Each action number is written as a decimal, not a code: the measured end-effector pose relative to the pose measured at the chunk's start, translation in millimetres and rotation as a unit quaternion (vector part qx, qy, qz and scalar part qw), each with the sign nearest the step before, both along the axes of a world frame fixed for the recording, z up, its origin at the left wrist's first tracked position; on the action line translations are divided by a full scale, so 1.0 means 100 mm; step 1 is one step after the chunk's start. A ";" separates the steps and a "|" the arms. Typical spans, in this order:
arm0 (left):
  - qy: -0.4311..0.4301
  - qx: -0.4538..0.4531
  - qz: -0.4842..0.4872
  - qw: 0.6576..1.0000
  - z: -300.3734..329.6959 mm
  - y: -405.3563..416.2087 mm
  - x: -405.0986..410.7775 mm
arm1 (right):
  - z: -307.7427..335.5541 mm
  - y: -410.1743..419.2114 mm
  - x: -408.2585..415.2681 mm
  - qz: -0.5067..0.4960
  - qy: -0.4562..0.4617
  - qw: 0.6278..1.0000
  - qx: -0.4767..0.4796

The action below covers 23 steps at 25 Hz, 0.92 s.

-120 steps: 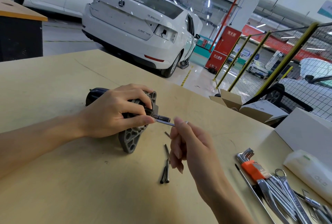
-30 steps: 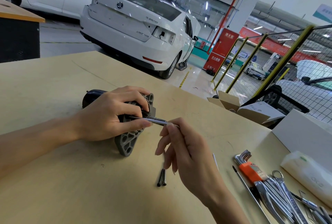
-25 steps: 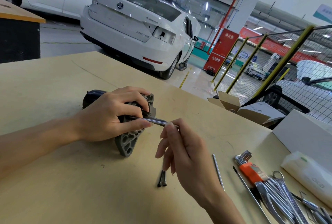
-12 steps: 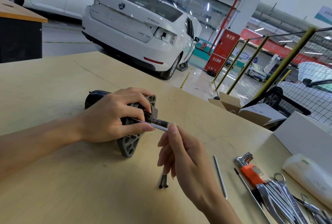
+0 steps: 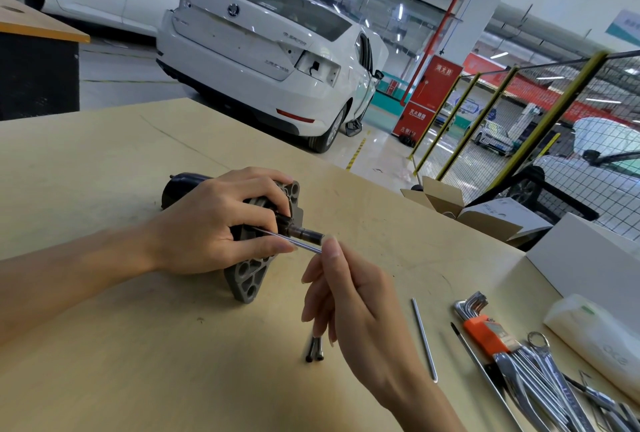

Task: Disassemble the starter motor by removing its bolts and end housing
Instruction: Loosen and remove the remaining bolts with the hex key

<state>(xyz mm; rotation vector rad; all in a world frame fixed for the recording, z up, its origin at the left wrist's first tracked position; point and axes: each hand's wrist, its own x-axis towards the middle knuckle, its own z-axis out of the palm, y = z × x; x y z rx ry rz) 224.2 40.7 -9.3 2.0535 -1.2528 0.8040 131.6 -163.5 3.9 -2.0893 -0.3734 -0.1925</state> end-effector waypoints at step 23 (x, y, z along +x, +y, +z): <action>0.004 -0.013 0.000 1.000 0.00 -0.01 0.00 | 0.07 -0.04 0.01 -0.143 0.001 0.989 -0.036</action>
